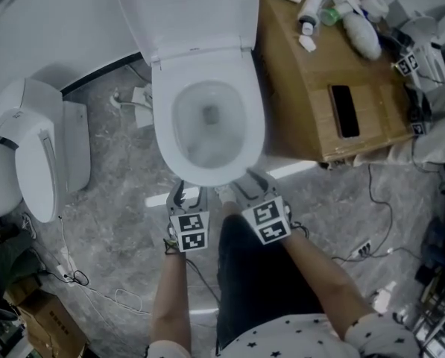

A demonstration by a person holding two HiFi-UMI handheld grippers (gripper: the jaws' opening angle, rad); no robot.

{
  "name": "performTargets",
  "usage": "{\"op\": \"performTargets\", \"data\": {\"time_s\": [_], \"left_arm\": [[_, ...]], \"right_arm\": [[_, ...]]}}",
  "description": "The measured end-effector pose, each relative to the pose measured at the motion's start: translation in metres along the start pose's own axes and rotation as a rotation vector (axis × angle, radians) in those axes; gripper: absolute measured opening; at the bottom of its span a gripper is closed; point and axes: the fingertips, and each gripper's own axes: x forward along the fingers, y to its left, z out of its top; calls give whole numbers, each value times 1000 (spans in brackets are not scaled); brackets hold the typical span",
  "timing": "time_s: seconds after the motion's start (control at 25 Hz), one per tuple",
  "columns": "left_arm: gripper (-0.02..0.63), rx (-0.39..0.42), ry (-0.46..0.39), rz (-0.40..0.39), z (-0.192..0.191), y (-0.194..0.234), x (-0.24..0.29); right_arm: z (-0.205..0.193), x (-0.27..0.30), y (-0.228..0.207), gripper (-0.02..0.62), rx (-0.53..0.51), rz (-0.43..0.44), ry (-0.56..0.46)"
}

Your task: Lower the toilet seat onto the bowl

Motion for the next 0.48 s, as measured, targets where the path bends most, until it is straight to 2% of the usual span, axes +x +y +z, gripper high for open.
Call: {"op": "performTargets", "data": {"time_s": [0.48], "left_arm": [[231, -3, 29, -5, -29, -5, 20]], "right_arm": [[-28, 17, 1, 213, 20, 13, 27]]}}
